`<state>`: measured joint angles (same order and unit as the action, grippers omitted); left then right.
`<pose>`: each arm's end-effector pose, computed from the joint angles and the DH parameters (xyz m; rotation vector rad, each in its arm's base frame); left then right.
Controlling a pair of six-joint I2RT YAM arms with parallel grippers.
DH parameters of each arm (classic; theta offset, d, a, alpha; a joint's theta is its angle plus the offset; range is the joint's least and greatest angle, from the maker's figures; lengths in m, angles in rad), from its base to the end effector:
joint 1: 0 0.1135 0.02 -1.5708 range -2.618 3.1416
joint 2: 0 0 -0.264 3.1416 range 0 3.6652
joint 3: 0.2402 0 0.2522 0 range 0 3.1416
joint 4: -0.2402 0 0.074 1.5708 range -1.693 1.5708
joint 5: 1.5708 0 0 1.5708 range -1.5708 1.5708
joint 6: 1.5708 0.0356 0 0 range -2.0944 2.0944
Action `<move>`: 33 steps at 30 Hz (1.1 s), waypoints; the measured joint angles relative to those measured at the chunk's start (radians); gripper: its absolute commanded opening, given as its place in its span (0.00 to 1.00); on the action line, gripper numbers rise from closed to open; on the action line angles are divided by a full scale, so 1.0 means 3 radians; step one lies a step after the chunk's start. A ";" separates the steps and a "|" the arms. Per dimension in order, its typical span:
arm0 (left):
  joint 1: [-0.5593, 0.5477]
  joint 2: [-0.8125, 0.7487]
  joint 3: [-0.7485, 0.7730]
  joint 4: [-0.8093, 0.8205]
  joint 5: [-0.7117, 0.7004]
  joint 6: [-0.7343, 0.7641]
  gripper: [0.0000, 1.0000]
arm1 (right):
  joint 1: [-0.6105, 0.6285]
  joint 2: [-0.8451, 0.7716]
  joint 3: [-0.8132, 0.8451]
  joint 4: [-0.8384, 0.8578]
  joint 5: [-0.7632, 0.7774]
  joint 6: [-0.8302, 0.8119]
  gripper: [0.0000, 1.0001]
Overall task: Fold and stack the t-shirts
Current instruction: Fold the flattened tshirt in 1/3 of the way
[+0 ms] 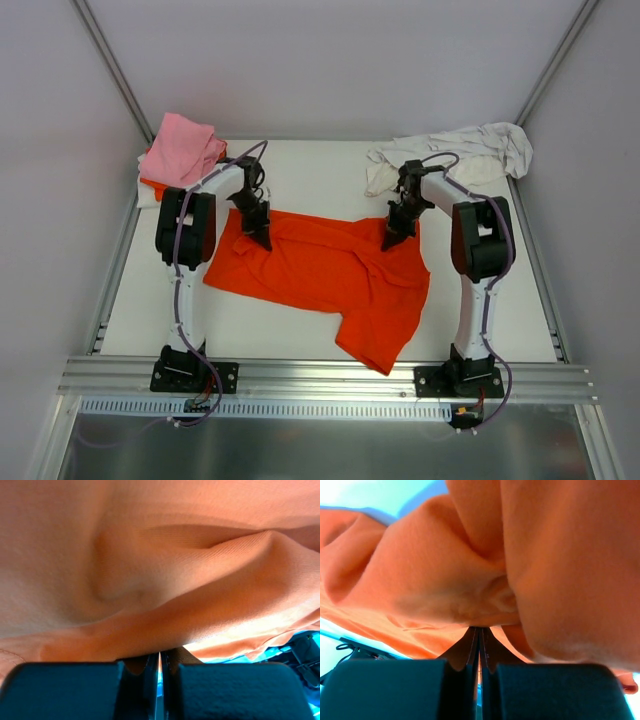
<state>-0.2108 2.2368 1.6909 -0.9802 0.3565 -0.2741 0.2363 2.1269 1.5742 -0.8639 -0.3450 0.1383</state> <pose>0.4163 -0.1018 0.1379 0.0842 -3.0488 0.5498 0.4015 0.1091 0.1540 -0.1875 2.9990 0.5576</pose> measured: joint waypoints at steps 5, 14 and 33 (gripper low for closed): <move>0.0000 0.0095 0.0179 -0.0010 0.0020 -0.0033 0.00 | 0.0004 0.0090 0.0085 -0.0067 0.0048 -0.0001 0.00; 0.0000 0.0131 0.0261 0.0034 0.0031 -0.0100 0.00 | 0.0014 0.0197 0.0263 -0.0167 0.0160 -0.0001 0.00; 0.0000 0.0207 0.0468 0.0201 0.0029 -0.0253 0.00 | -0.0234 0.1043 0.1807 -0.0581 0.0313 0.0025 0.00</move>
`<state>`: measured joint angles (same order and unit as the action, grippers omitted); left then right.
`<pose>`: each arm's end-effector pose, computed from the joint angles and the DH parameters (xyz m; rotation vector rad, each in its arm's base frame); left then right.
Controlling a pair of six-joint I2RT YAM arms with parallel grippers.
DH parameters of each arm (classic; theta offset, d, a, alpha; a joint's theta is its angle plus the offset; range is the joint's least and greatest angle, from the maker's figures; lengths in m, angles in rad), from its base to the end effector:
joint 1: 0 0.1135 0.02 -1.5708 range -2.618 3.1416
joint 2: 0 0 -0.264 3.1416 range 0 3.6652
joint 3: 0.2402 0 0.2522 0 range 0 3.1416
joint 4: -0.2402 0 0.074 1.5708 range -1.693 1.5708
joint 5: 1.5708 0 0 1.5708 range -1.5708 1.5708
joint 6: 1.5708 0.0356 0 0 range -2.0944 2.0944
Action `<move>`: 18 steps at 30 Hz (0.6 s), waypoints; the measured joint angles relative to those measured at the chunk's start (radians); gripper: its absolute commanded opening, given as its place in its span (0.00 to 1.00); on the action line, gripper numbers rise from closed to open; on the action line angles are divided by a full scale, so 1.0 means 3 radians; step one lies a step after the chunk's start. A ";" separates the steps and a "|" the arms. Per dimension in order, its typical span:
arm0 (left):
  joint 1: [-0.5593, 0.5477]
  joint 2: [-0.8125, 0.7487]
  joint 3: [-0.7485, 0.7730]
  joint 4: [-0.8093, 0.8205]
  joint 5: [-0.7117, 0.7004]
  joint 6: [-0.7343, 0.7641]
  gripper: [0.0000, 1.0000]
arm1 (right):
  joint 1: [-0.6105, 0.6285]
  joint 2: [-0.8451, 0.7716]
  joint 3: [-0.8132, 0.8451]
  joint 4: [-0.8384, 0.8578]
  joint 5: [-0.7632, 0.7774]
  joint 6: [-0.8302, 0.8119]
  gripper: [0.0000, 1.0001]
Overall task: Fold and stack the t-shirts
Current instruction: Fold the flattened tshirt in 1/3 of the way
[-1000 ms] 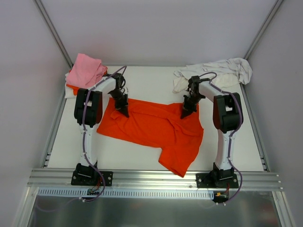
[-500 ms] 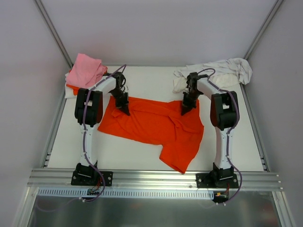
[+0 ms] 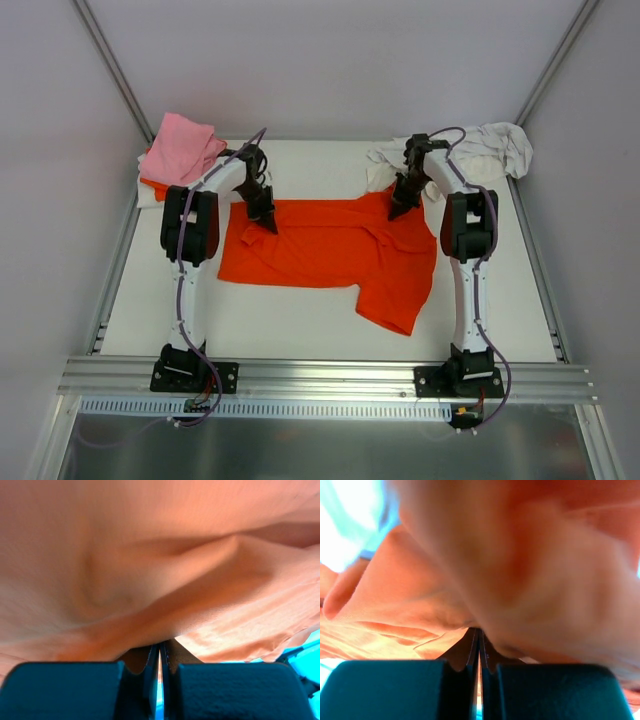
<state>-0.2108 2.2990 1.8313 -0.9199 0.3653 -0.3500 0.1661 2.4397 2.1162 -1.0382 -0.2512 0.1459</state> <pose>0.4481 -0.1089 0.1482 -0.1582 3.0034 -0.6102 0.4872 0.0906 0.1569 -0.0688 2.9456 0.4155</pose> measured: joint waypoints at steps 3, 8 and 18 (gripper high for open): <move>0.0000 0.0112 0.0200 0.0022 0.0000 -0.0013 0.00 | -0.0072 0.0092 0.0170 -0.0020 -0.0008 0.0005 0.00; 0.0000 0.0262 0.0439 0.0018 0.0038 -0.0052 0.00 | -0.0123 0.0158 0.0271 -0.0065 -0.0075 0.0024 0.00; 0.0003 0.0351 0.0582 0.0064 0.0069 -0.0121 0.00 | -0.0141 0.0256 0.0451 -0.0071 -0.0151 0.0041 0.00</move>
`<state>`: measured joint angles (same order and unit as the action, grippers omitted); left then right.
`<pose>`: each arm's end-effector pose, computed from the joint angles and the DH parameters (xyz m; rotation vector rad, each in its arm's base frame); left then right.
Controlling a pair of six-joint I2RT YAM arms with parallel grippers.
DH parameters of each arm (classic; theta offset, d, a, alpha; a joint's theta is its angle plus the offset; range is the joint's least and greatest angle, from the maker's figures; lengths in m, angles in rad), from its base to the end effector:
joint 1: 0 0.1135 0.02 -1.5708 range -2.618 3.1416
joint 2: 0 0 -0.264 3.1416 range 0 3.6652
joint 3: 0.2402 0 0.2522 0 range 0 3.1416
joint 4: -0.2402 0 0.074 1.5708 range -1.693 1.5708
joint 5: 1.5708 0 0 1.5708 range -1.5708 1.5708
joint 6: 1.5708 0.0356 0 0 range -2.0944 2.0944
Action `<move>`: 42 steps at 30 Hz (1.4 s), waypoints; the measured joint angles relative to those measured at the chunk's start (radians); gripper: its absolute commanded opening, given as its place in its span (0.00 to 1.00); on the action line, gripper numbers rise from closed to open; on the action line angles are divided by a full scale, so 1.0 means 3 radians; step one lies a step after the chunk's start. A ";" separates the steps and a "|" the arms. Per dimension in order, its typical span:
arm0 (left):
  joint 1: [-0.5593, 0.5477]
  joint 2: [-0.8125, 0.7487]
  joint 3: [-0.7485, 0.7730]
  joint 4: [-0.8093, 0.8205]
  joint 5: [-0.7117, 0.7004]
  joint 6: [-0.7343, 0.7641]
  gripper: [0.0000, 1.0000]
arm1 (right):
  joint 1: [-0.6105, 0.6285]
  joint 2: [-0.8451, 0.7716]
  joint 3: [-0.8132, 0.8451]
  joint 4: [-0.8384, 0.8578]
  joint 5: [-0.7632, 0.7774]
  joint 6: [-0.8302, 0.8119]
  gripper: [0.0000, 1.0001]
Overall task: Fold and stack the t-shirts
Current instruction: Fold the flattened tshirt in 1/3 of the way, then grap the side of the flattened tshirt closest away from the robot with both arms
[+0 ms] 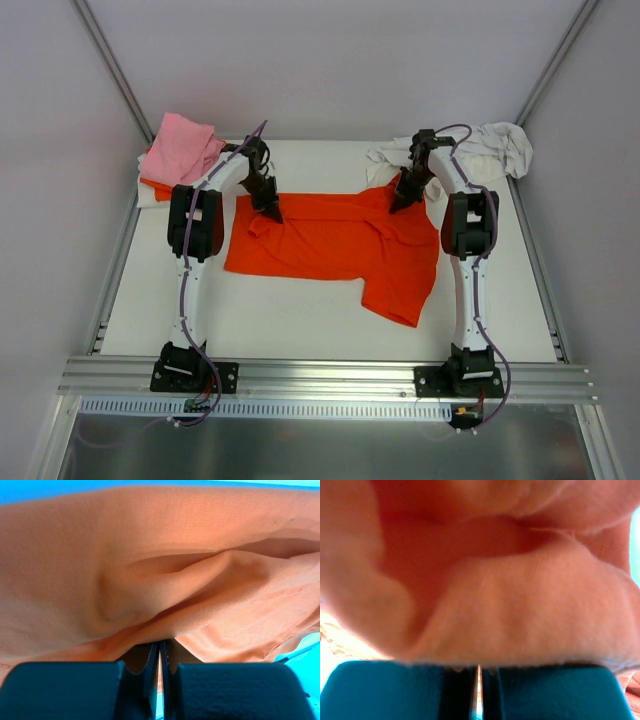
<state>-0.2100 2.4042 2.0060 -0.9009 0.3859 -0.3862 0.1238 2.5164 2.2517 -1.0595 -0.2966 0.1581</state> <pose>0.4796 -0.1159 0.1483 -0.1794 2.9192 -0.6634 0.5074 0.0736 0.1571 -0.0039 2.9022 0.4797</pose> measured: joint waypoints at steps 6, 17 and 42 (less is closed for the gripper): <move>0.0006 0.0001 0.0010 0.0095 -0.0006 0.0000 0.00 | -0.0039 0.0120 0.0230 0.0028 -0.0055 0.0036 0.00; 0.0008 -0.0299 -0.0318 0.0556 0.0027 0.0111 0.00 | -0.0099 -0.0081 0.0078 0.0137 -0.0214 -0.0032 0.71; 0.0314 -0.3730 -0.3749 0.1455 0.0460 0.0324 0.96 | -0.0033 -0.5297 -0.5350 0.0593 0.0169 0.0225 0.96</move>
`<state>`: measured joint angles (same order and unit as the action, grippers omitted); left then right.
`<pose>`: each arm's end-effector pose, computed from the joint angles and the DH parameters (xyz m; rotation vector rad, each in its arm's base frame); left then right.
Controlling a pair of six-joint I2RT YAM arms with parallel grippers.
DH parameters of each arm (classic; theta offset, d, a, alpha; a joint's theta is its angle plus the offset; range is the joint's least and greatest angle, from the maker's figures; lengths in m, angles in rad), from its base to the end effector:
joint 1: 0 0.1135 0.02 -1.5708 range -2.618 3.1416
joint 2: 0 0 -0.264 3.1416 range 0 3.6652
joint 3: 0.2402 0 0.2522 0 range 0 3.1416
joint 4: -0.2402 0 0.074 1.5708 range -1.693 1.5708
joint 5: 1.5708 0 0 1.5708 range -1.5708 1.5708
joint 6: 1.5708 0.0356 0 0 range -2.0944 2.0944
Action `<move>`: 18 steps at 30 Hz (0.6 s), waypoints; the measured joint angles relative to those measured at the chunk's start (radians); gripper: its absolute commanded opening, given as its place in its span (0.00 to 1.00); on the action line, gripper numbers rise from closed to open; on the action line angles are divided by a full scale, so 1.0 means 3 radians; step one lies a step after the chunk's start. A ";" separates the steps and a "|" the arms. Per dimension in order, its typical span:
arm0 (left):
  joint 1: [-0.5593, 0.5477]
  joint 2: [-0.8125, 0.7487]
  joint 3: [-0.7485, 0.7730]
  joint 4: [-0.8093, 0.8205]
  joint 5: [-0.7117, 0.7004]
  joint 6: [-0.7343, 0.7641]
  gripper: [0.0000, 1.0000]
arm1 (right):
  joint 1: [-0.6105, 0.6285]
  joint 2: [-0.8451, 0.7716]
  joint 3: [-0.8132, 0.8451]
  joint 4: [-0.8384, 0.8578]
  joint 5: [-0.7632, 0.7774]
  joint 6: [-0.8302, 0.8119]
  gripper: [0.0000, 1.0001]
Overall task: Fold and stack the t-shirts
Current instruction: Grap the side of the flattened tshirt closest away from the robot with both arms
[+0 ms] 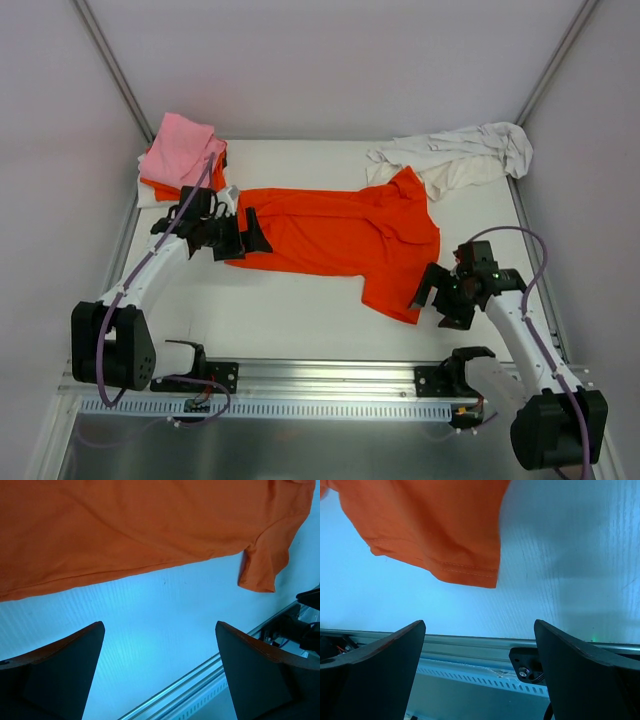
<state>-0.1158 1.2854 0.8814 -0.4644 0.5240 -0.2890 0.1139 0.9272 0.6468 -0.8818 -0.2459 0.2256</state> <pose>0.2584 -0.0480 0.2457 0.0278 2.4474 -0.8193 0.1547 0.0264 0.2150 0.0832 2.7485 0.4310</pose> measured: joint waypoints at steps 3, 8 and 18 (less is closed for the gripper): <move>-0.0081 0.0000 0.0036 0.0056 0.0003 -0.0052 0.95 | 0.0015 -0.0104 -0.0173 0.0098 0.0003 0.0094 0.96; -0.0163 0.0006 0.0074 0.0065 0.0005 -0.0100 0.94 | 0.0022 0.0013 -0.0319 0.0342 0.0009 0.0156 0.95; -0.0187 0.0108 0.0303 -0.0015 0.0036 -0.0121 0.91 | 0.0088 0.0598 -0.0423 0.0993 -0.0032 0.0203 0.94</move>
<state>-0.1719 1.3178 0.9722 -0.4690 0.5346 -0.3252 0.1402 1.1065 0.5198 -0.5838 -0.2554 0.2867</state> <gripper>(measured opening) 0.919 0.944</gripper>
